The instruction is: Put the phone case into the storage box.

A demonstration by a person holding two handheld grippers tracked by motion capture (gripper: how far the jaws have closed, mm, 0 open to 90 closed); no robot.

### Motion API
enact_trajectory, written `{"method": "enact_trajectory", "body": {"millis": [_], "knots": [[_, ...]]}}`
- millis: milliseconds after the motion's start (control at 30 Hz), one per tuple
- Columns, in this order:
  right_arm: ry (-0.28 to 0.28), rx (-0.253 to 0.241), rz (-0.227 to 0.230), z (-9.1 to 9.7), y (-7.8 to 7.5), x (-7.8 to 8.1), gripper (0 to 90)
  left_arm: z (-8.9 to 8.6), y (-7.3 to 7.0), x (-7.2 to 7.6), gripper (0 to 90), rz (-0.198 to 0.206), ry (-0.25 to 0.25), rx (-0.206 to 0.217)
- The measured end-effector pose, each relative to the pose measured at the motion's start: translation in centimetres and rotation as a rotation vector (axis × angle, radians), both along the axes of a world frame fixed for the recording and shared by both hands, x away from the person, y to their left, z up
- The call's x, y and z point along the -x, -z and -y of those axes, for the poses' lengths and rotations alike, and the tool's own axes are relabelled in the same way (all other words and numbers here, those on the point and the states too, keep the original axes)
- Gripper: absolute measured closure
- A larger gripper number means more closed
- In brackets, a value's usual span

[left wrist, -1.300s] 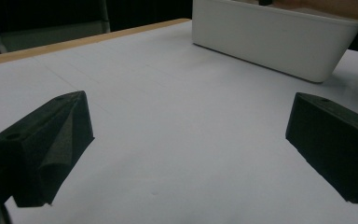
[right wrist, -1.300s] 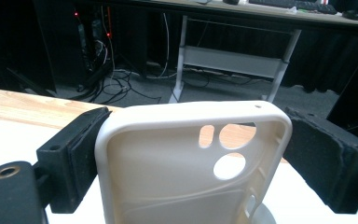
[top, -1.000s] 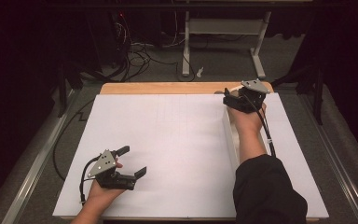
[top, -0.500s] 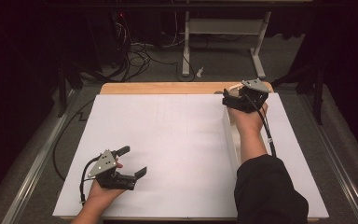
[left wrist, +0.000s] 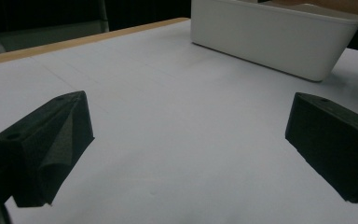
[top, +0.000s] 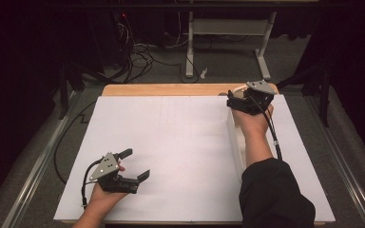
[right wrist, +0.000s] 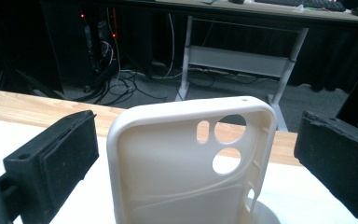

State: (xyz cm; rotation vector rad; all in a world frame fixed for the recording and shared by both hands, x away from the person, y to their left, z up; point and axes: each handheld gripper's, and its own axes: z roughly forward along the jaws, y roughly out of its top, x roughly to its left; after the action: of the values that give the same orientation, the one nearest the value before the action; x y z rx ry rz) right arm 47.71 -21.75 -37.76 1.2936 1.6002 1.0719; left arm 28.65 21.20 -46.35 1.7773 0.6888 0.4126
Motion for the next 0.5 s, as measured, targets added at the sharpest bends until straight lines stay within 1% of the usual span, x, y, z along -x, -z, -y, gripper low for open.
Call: {"method": "enact_trajectory", "body": {"millis": [200, 333, 400, 433, 500], "knots": [[-0.012, -0.003, 0.004, -0.1, -0.4, 0.6, 0.1, 0.1, 0.0, 0.0, 1.9, -0.001, 0.001, -0.003], [-0.028, -0.017, 0.007, -0.1, -0.6, 1.3, 1.5, 0.2, 0.0, 0.0, 2.0, 0.001, 0.004, -0.004], [-0.038, -0.021, -0.003, 0.0, -0.6, 1.7, 6.3, 0.3, 0.0, 0.1, 2.0, 0.002, 0.005, -0.004], [-0.05, -0.029, -0.003, 0.0, -0.6, 1.9, 10.0, 0.3, 0.0, 0.1, 2.0, 0.003, 0.005, -0.004], [-0.062, -0.028, 0.001, 0.1, -0.6, 2.2, 17.7, 0.4, 0.0, 0.1, 2.0, 0.004, 0.005, -0.006]]}}
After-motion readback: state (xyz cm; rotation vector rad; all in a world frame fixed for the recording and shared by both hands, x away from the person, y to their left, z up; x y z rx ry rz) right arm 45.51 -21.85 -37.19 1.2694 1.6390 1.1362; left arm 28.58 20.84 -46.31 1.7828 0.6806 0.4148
